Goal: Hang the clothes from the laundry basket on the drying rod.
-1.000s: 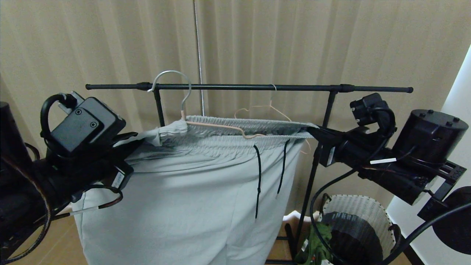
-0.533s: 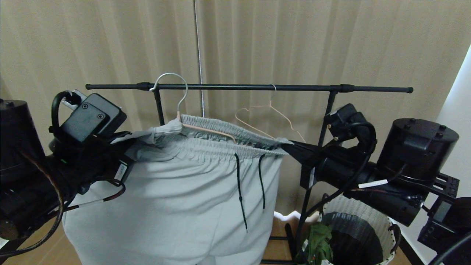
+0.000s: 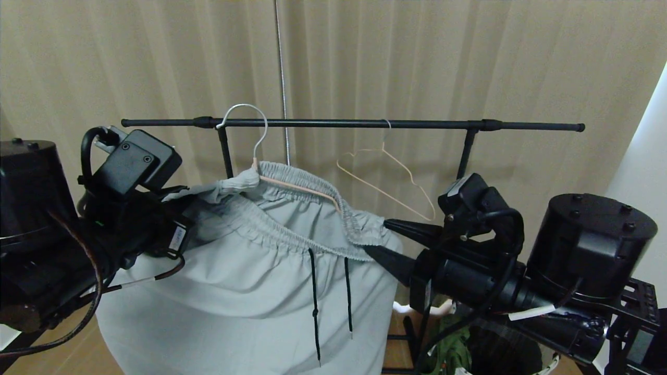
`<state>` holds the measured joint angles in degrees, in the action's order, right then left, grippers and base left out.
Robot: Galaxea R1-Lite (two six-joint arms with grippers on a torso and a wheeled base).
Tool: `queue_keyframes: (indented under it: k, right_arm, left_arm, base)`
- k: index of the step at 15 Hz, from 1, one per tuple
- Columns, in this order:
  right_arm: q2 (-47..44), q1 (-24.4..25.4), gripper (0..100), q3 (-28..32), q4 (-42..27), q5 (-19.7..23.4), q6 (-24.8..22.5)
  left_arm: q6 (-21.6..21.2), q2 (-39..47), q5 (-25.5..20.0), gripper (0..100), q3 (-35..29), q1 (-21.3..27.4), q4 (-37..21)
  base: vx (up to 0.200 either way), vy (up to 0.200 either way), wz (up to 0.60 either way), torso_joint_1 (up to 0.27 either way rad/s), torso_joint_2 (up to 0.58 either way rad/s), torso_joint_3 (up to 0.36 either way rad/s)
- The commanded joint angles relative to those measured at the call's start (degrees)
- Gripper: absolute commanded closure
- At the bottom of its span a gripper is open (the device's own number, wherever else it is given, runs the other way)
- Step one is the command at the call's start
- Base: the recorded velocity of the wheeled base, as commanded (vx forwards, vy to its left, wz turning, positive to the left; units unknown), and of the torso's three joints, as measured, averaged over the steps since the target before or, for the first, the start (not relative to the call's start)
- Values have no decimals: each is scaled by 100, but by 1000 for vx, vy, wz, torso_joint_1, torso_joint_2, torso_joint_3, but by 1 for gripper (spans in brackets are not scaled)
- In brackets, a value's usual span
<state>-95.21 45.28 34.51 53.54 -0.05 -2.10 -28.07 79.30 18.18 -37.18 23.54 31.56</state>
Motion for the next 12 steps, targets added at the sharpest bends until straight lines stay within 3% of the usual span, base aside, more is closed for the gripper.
queue_keyframes:
  k: [1,5,9,12]
  right_arm:
    - [2,34,0,-59,16,-21,-1]
    - [310,-54,0,-305,51,-39,-142]
    - [635,-485,0,-595,69,-4,-353]
    - [600,-537,0,-472,69,-4,-379]
  left_arm:
    - [92,-20,-7,100,9,1,8]
    - [320,-46,-42,100,36,45,8]
    - [584,-108,-51,100,317,89,245]
    - [760,-73,-33,100,308,652,342]
  base:
    - [0,0,0,0,0,0]
    - [0,0,0,0,0,0]
    - [0,0,0,0,0,0]
    - [0,0,0,0,0,0]
